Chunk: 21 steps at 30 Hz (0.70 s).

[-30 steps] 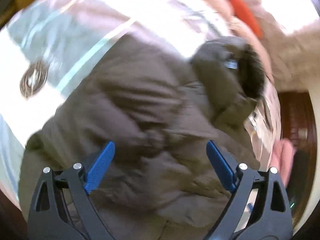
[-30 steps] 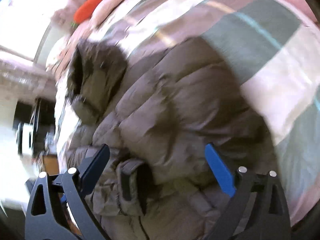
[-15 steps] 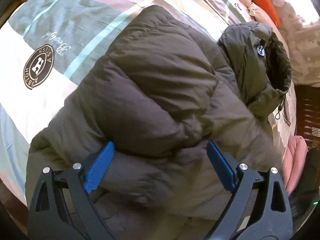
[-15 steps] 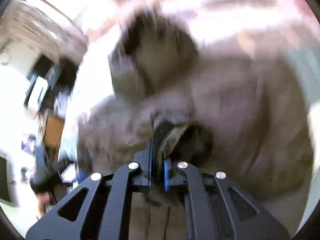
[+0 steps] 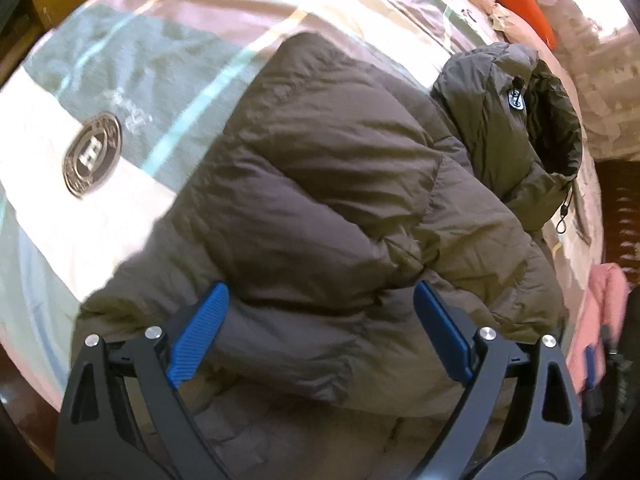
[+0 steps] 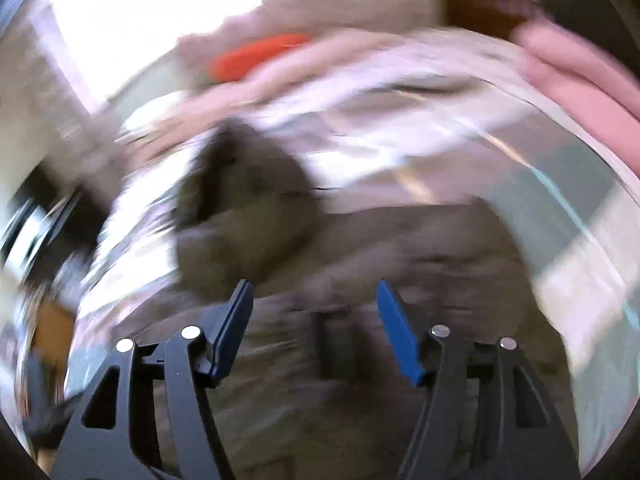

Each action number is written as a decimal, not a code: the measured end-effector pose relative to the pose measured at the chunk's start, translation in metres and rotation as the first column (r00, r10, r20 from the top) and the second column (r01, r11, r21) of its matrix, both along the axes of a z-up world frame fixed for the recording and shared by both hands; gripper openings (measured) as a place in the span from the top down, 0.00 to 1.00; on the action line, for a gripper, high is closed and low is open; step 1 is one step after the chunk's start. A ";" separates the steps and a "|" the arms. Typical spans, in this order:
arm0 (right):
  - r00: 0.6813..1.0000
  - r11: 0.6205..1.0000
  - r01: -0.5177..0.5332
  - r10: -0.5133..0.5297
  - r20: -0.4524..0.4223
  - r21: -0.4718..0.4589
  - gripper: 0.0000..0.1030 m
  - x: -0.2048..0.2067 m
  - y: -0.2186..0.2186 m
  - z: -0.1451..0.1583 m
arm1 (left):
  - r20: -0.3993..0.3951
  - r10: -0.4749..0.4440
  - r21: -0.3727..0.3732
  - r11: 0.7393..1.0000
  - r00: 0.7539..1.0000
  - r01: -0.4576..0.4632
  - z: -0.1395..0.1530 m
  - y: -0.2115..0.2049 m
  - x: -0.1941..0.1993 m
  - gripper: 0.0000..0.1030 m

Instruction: Fold large clothes

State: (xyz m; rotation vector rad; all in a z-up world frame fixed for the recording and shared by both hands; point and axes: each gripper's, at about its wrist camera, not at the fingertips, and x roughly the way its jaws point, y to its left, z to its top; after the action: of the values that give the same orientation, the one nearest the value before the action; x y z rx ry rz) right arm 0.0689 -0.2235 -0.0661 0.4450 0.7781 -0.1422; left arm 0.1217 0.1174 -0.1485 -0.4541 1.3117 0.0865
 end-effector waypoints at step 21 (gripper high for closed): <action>0.909 0.997 0.010 -0.043 -0.414 -0.080 0.34 0.030 -0.005 -0.098 | -0.140 -0.012 0.226 0.973 0.990 0.043 -0.035 0.013 0.012 0.06</action>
State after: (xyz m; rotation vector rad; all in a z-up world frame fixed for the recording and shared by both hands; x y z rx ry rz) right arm 0.0987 -0.2285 -0.1639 0.3560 1.1834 -0.2982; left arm 0.1334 0.1305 -0.1833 -0.2365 1.4243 0.2469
